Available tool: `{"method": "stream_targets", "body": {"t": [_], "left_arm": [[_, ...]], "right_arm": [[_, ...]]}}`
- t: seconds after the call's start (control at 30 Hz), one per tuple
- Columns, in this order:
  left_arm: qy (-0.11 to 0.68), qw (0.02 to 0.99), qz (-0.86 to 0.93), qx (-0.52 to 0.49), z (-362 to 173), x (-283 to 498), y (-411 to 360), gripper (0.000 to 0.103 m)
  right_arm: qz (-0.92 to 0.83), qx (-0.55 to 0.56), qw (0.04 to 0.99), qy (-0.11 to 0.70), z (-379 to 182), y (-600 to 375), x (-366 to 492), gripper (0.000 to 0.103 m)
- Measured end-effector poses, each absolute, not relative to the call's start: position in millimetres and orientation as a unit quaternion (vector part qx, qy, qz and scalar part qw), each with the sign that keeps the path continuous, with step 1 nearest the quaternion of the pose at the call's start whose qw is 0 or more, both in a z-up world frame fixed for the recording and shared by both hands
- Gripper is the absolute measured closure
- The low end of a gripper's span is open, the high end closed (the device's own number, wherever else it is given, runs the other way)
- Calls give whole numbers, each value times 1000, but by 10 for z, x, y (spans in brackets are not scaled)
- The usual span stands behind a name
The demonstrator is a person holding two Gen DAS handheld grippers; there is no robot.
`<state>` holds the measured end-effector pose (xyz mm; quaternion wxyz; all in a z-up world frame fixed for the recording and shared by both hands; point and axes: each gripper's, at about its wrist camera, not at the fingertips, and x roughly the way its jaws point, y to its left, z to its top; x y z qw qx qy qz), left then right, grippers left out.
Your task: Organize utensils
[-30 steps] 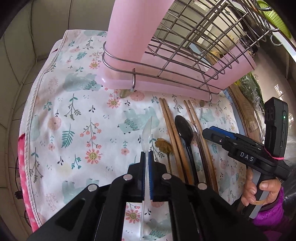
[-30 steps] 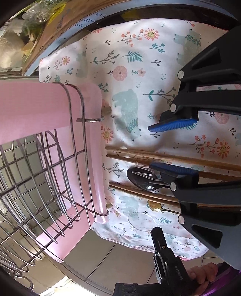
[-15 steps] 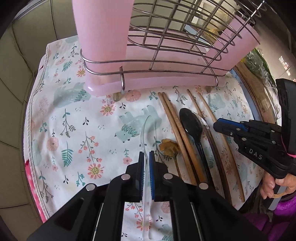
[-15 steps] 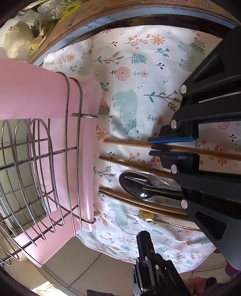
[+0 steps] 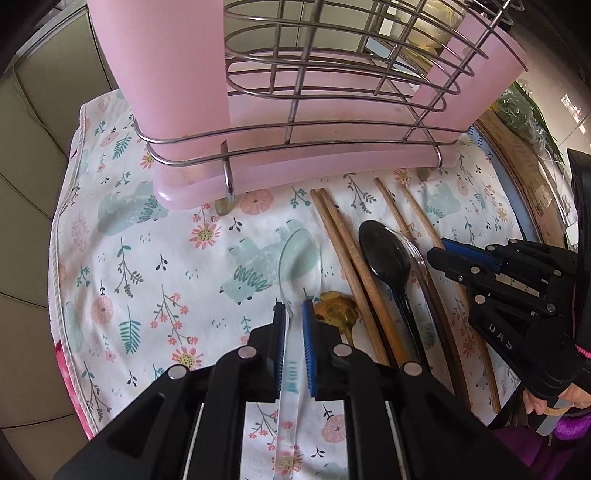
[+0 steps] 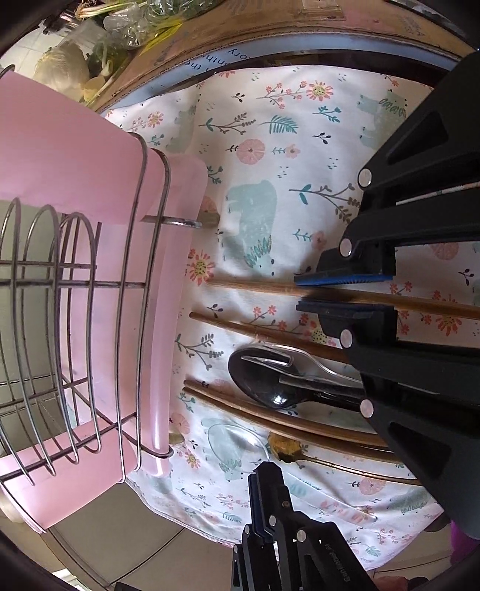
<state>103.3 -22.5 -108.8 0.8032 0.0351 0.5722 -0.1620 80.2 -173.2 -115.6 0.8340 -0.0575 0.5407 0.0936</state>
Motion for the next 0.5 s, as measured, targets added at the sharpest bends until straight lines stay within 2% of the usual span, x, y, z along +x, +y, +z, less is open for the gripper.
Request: {"method": "stream_targets", "body": {"t": [0.27,0.5], "left_arm": [[549,817,-172,33,-1026,909,-199,100],[529,832,-169,5,-925,818,-90,100]], "right_arm": [[98,-49,843,526,-1151,-1802,648,95],[96,-54,854,509,-1011,-1870,459,95]]}}
